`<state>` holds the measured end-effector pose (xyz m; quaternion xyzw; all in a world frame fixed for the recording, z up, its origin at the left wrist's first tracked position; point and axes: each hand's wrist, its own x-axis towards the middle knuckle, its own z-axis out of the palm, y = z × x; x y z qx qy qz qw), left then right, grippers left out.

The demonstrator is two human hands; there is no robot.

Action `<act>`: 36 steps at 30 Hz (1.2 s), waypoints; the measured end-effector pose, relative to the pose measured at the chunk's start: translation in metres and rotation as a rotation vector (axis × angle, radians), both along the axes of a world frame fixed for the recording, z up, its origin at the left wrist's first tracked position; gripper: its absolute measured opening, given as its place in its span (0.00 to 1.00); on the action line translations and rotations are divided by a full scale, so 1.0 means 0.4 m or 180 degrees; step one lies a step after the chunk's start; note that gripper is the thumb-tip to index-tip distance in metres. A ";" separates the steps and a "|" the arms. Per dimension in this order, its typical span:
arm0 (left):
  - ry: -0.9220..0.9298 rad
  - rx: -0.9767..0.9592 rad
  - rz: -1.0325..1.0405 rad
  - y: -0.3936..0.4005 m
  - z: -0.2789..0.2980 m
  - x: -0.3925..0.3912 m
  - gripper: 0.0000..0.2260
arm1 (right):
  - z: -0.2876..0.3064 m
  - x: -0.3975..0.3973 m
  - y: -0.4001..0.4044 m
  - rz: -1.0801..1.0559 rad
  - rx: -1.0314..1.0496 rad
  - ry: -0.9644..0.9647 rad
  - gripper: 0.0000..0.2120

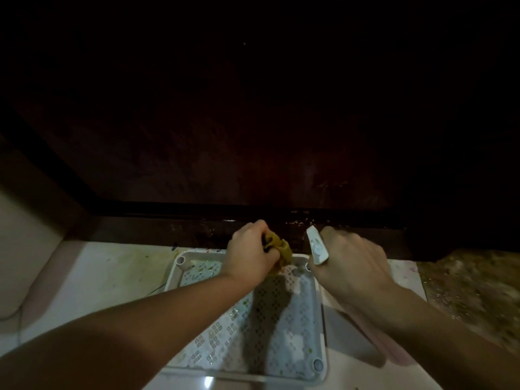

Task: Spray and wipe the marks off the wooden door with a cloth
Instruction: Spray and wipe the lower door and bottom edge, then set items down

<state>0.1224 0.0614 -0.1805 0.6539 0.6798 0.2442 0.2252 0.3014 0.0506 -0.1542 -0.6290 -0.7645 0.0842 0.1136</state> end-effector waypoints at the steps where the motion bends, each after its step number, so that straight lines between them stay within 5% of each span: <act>1: -0.0110 0.0017 0.0108 -0.001 0.005 -0.006 0.12 | 0.001 -0.004 0.000 0.0047 -0.0009 0.0011 0.13; 8: -0.0460 0.0166 0.0521 0.027 0.066 -0.017 0.05 | 0.004 -0.021 -0.009 0.0262 0.0401 -0.0489 0.10; 24: -0.0515 0.0188 0.0758 0.033 0.077 -0.038 0.07 | 0.041 -0.011 -0.036 0.0306 0.0800 -0.0367 0.10; 36: -0.0432 0.0103 0.0907 0.029 0.092 -0.066 0.05 | 0.007 -0.035 -0.037 0.0632 0.0343 -0.0133 0.10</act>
